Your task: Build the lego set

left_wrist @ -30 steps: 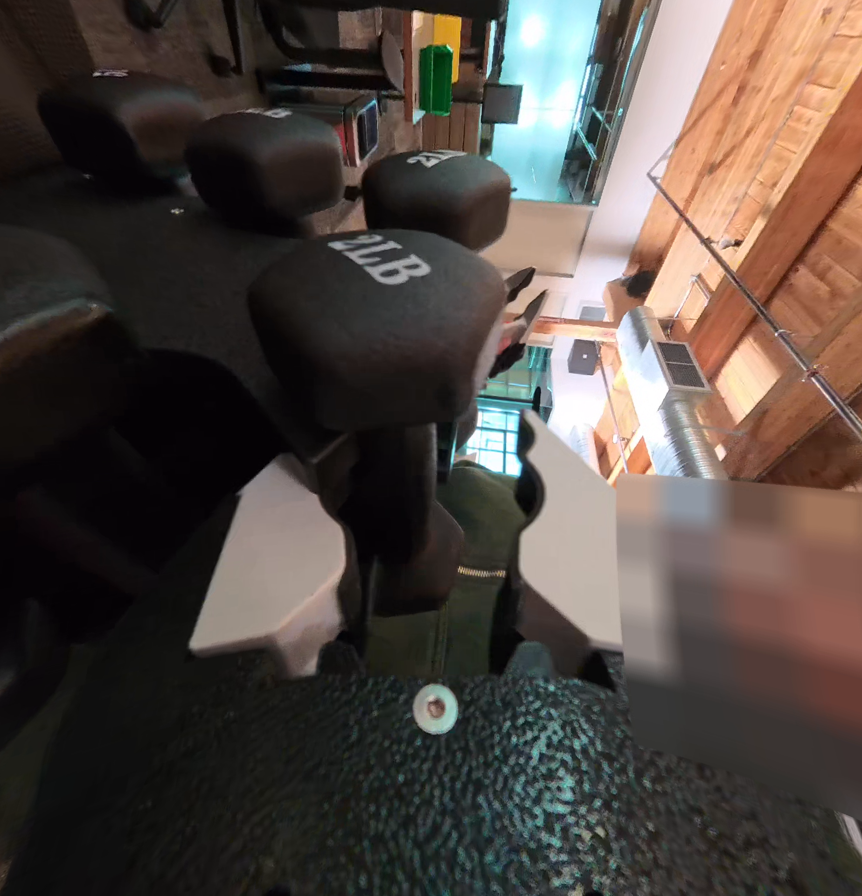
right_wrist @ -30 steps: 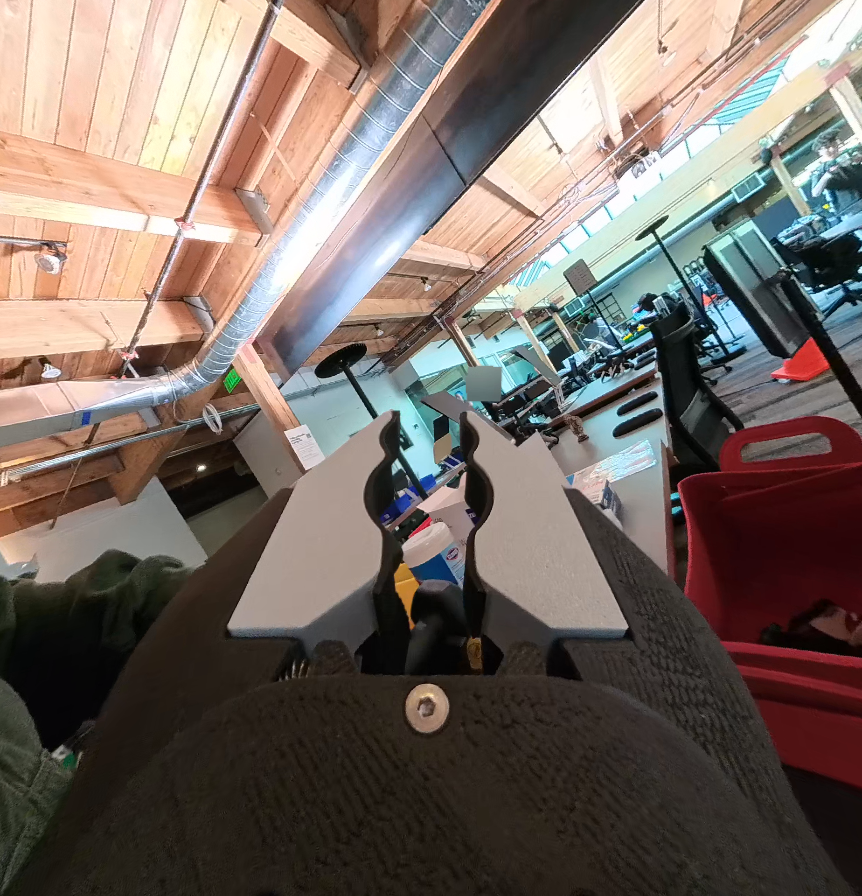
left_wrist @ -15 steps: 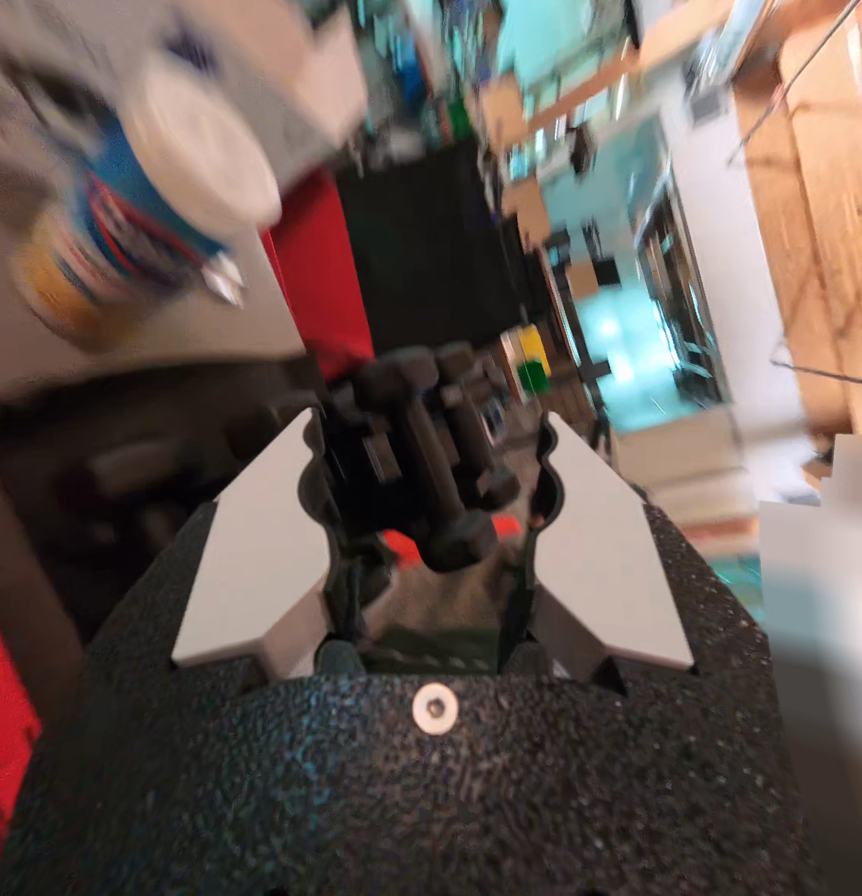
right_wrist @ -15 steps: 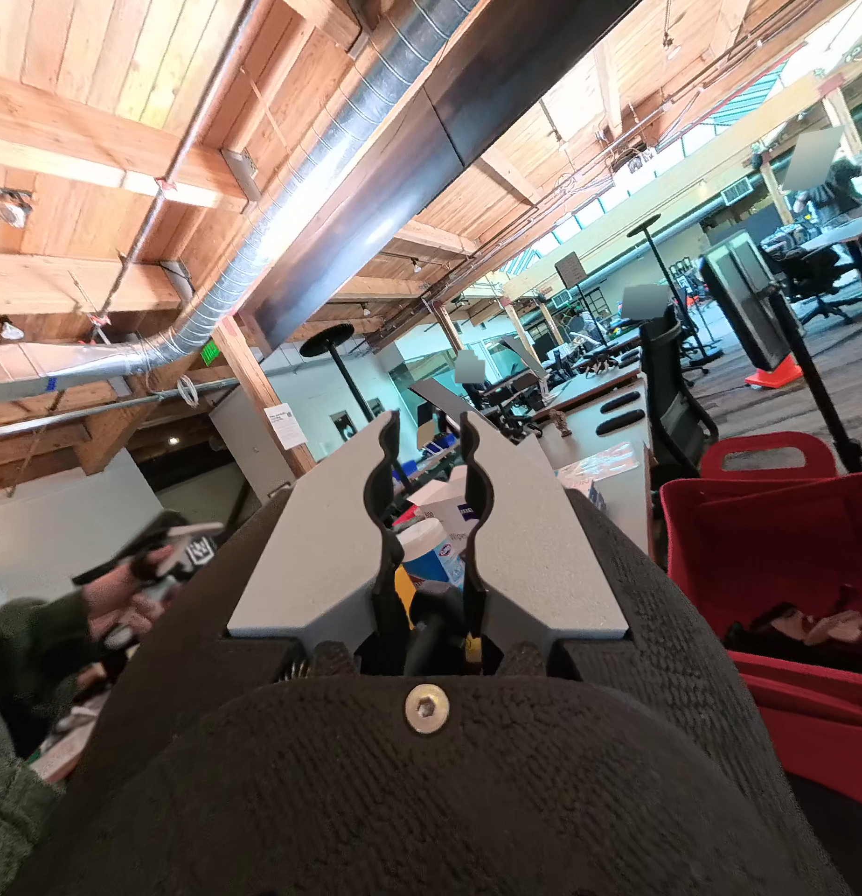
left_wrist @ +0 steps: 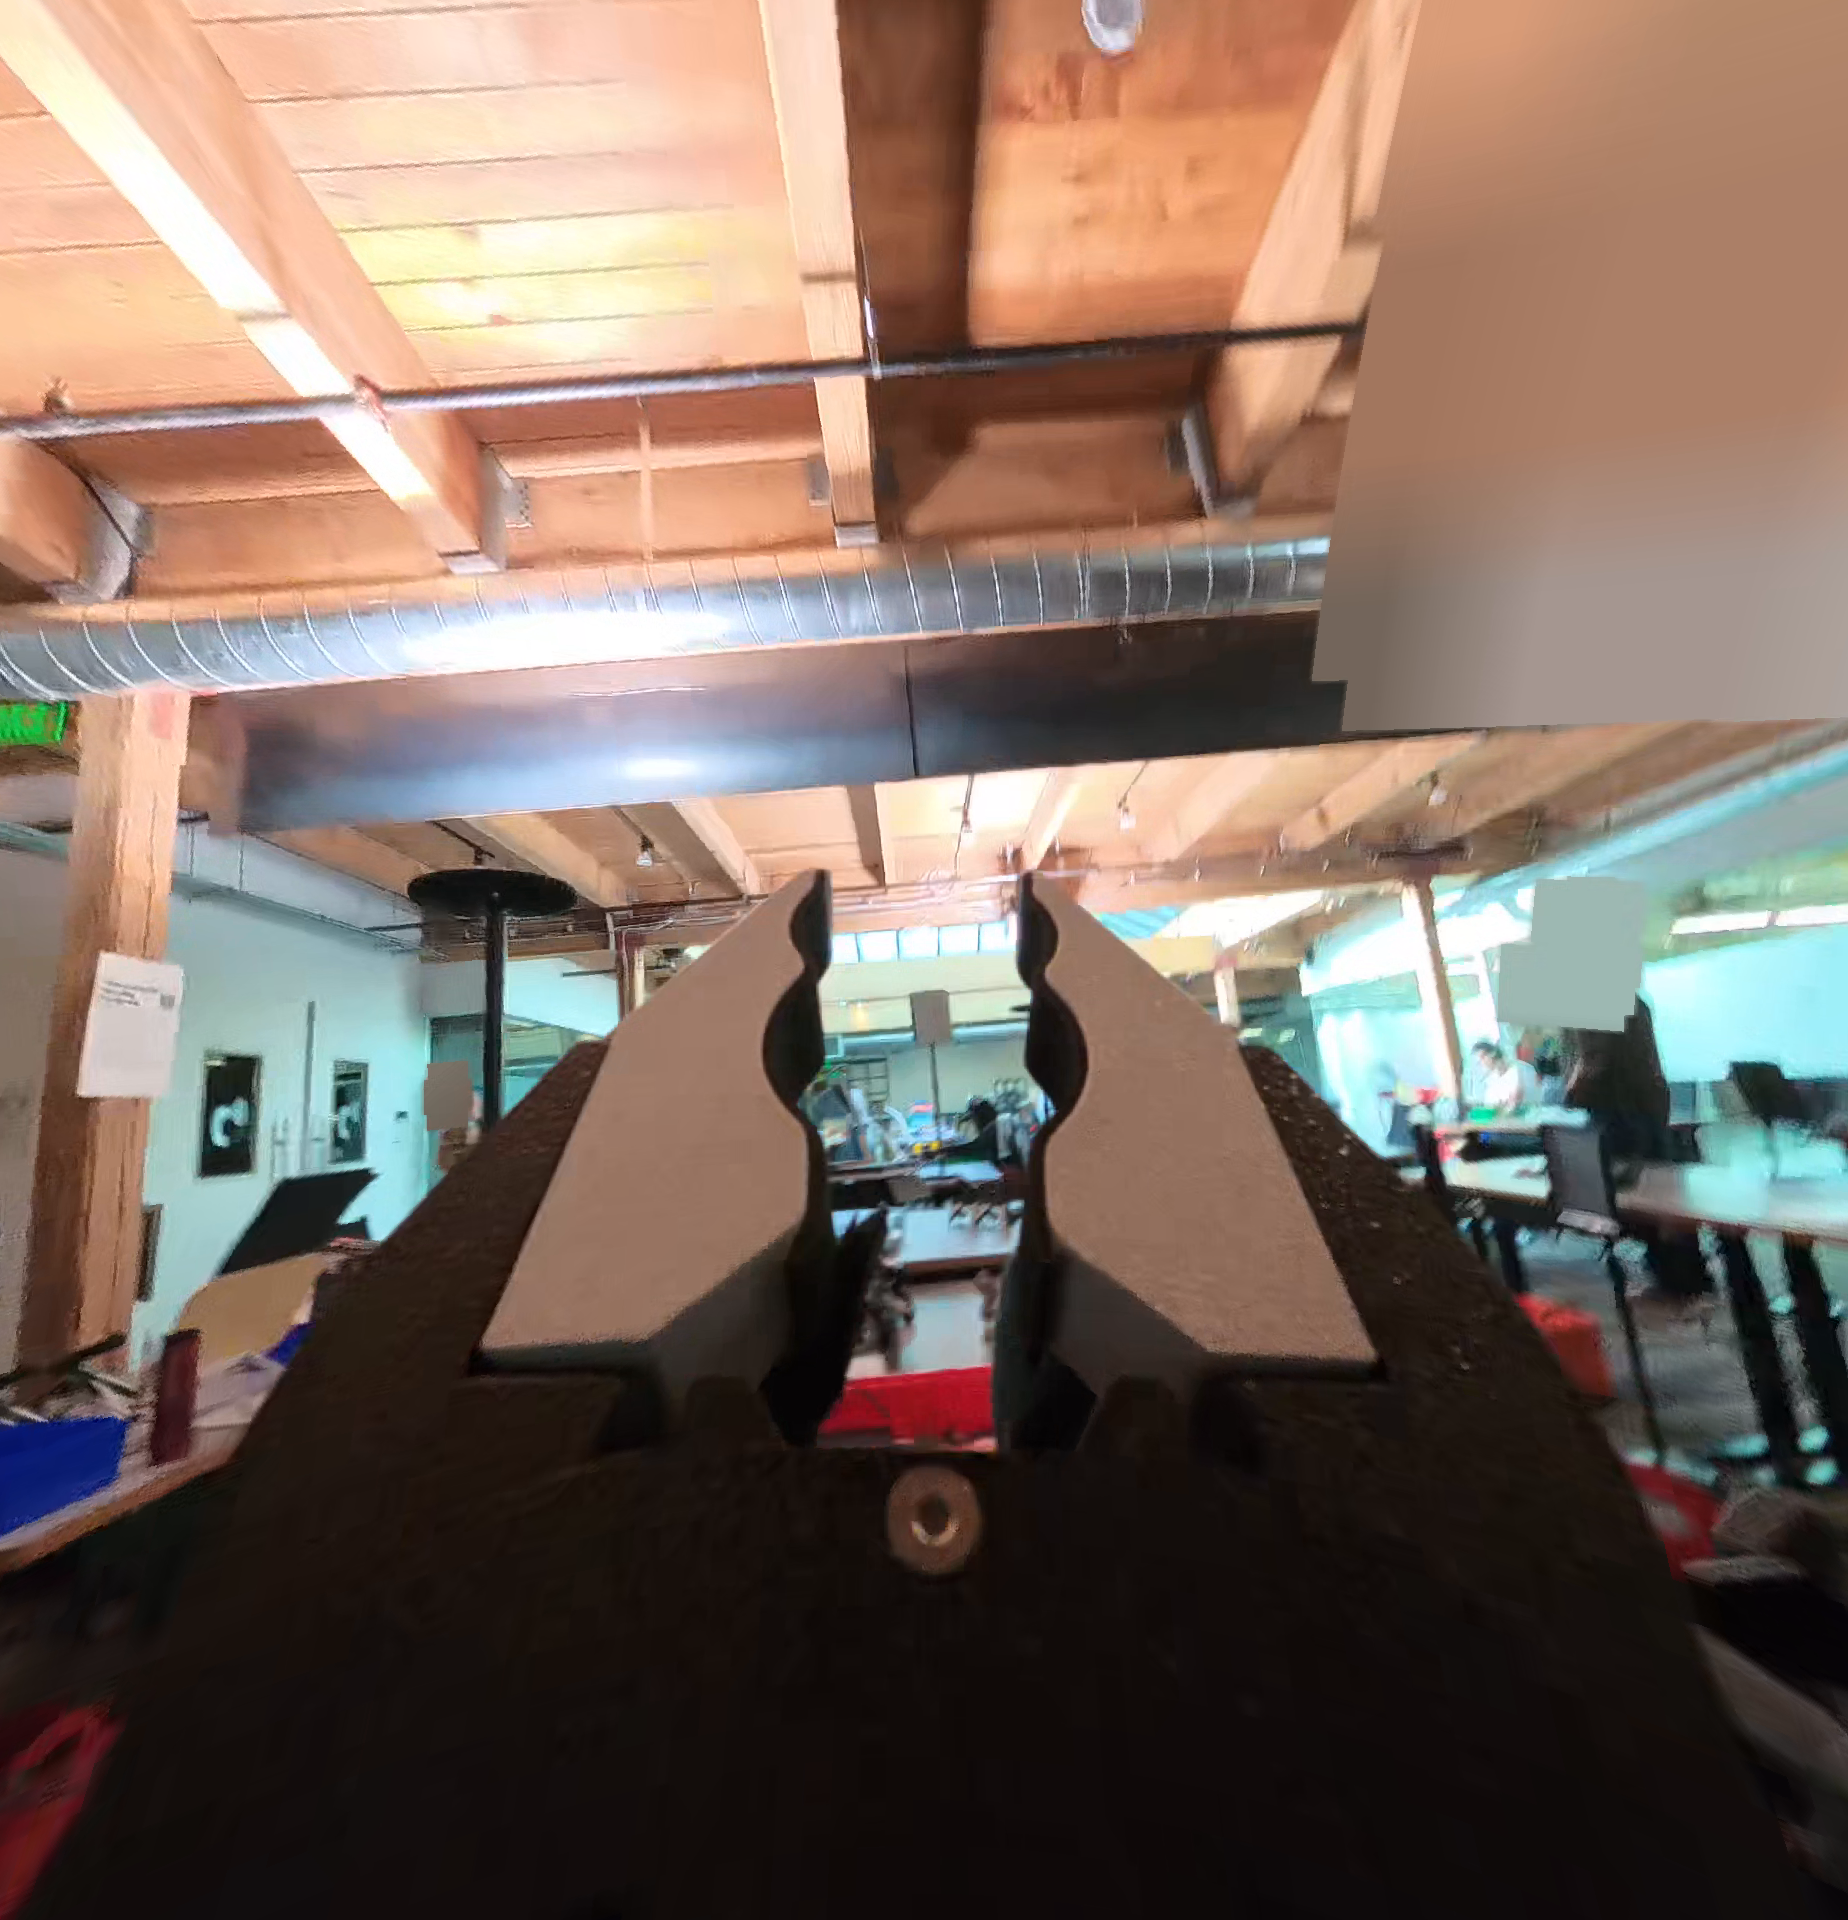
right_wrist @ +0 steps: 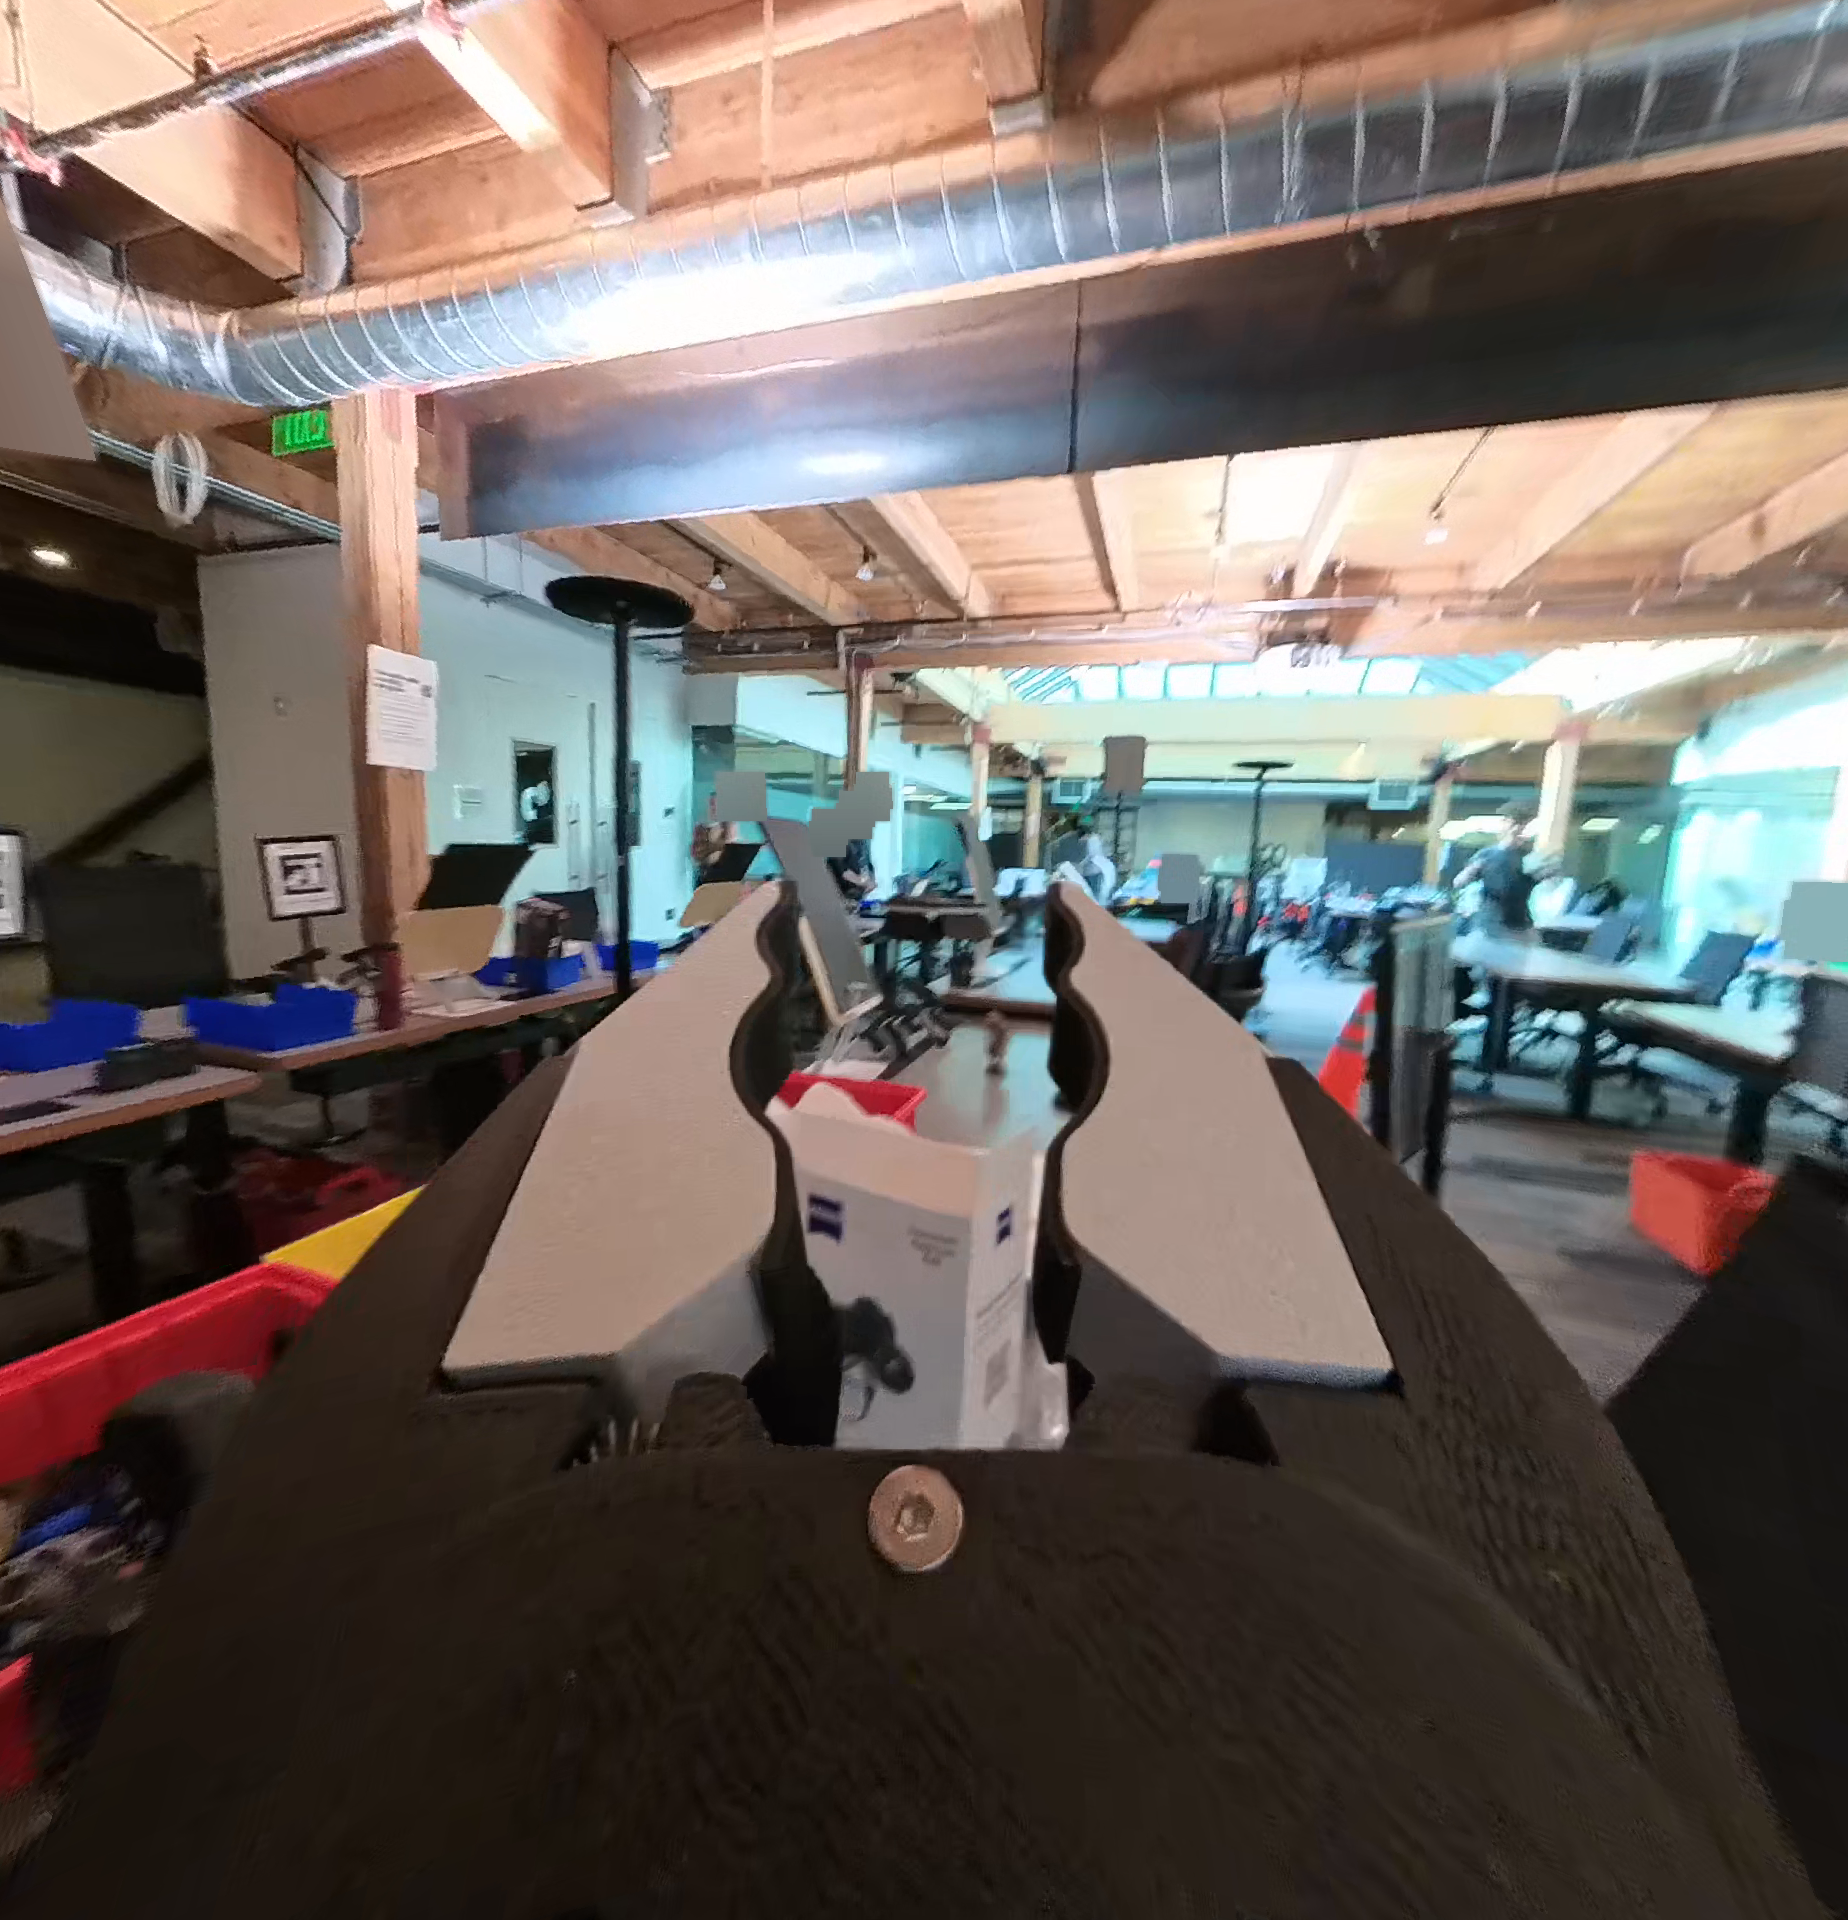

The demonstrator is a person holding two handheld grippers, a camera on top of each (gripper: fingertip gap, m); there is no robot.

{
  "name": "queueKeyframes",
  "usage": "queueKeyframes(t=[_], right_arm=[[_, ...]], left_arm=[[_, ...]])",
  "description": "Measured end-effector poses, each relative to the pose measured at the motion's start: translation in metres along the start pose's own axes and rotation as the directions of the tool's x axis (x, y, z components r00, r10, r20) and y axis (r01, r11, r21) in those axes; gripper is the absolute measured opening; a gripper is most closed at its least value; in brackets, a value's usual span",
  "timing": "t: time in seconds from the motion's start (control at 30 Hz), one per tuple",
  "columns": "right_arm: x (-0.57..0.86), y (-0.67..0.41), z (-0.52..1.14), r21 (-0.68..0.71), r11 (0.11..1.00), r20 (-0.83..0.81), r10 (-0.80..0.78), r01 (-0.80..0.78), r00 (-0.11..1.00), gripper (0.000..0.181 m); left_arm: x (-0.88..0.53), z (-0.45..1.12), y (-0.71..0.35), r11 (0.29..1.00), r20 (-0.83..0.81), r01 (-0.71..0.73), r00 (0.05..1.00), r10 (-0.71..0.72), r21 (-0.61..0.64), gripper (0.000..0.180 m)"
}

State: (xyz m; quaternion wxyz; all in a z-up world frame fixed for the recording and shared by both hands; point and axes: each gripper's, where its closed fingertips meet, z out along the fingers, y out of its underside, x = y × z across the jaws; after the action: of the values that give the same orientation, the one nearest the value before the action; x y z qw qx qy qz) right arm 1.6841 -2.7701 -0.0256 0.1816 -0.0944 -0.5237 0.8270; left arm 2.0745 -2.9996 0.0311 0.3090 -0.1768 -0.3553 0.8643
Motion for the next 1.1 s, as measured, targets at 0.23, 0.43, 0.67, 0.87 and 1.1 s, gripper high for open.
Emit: queueKeyframes(t=[0.23, 0.43, 0.67, 0.87, 1.1], right_arm=[[-0.033, -0.018, 0.000, 0.050, 0.973, -0.035, -0.226, 0.227, 0.974, 0.000], [-0.039, -0.020, -0.016, 0.034, 0.968, -0.045, -0.249, 0.251, 0.967, 0.000], [-0.031, -0.029, -0.062, -0.069, 0.937, -0.128, -0.348, 0.342, 0.929, 0.000], [-0.016, -0.031, -0.115, -0.240, 0.878, -0.188, -0.461, 0.414, 0.867, 0.000], [0.007, -0.054, -0.156, -0.249, 0.872, -0.287, -0.483, 0.422, 0.827, 0.000]], left_arm=[[0.020, -0.014, 0.004, 0.998, -0.071, 0.061, 0.996, -0.060, 0.013, 0.000], [0.035, -0.009, 0.012, 0.993, -0.142, 0.120, 0.982, -0.120, -0.008, 0.000], [0.100, 0.015, 0.035, 0.974, -0.378, 0.211, 0.898, -0.227, -0.083, 0.000], [0.167, 0.021, 0.058, 0.909, -0.502, 0.381, 0.760, -0.412, -0.170, 0.000], [0.213, 0.021, 0.043, 0.889, -0.580, 0.425, 0.687, -0.438, -0.169, 0.000]])
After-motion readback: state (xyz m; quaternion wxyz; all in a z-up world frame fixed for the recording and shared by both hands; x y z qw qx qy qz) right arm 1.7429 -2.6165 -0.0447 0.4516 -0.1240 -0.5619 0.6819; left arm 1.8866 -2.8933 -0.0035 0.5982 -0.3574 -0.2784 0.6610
